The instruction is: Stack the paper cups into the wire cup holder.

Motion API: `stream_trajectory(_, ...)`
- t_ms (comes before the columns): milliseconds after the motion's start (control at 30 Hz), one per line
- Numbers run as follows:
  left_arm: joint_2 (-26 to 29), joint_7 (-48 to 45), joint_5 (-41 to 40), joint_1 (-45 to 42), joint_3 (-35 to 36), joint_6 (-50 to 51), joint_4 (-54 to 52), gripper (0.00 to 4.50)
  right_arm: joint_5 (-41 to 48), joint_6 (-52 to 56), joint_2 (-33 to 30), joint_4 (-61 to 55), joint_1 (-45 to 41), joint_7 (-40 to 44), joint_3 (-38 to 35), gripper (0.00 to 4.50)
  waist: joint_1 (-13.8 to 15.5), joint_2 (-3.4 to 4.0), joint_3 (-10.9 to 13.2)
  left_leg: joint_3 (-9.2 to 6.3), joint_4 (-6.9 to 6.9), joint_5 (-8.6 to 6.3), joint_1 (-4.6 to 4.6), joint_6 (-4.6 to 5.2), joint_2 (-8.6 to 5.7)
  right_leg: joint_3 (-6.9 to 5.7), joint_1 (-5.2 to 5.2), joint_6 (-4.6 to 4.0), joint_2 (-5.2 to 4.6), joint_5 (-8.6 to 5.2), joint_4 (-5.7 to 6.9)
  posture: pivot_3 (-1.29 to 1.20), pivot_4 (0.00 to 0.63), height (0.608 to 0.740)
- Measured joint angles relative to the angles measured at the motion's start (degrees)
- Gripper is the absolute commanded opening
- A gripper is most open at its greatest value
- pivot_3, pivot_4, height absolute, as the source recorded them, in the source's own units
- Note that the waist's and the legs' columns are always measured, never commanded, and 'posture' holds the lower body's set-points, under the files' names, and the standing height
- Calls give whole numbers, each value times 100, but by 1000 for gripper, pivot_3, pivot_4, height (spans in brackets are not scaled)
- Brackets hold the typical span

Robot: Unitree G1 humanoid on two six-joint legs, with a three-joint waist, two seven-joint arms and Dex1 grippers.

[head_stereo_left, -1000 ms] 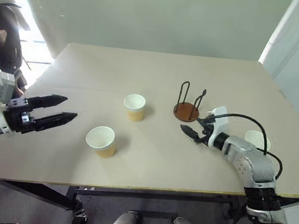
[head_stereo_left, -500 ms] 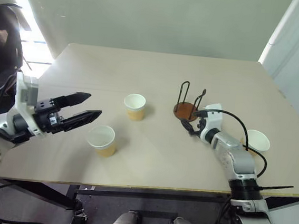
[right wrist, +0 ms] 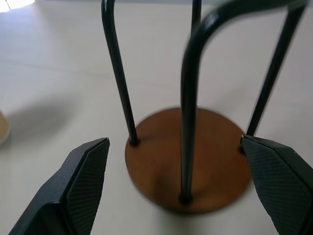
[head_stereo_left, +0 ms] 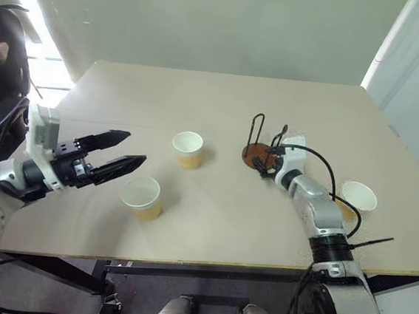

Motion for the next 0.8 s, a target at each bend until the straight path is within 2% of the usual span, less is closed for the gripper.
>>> stream_trajectory(33, 12, 10, -9, 29, 4, 0, -29, 4461, -10, -89, 4, 112, -60, -2, -2, 4455, 0, 0, 0, 0, 0, 0, -1, 0, 0, 0, 0, 0, 0, 0, -1, 0, 150, 740)
stream_trajectory(133, 31, 33, -18, 128, 51, 0, -96, 4500, -50, -245, 5, 328, -140, -2, -22, 3874, 5, 0, 0, -1, 0, -1, -8, 0, 0, -3, 0, 0, 0, 0, -13, 0, 150, 740)
stream_trajectory(233, 45, 57, -21, 211, 108, 0, -99, 4500, -59, -277, 4, 394, -145, 1, -26, 2924, 8, 0, 0, 0, 0, -1, -12, 0, 0, -4, 1, 0, 0, 0, -21, 0, 150, 740)
stream_trajectory(500, 56, 145, -54, 237, 108, 0, -132, 4500, -103, -303, -48, 385, -146, 154, -24, 59, 6, 0, 0, -1, 0, -2, -13, 0, 1, -6, 2, -1, -1, 0, -24, 0, 150, 740)
stream_trajectory(800, 152, 130, -53, 227, 109, -16, -110, 4500, -42, 66, -427, -490, 370, 996, 115, 21, 10, 0, 0, -2, 0, -2, -10, -1, 2, -10, 9, -1, -1, 0, -27, 0, 150, 740)
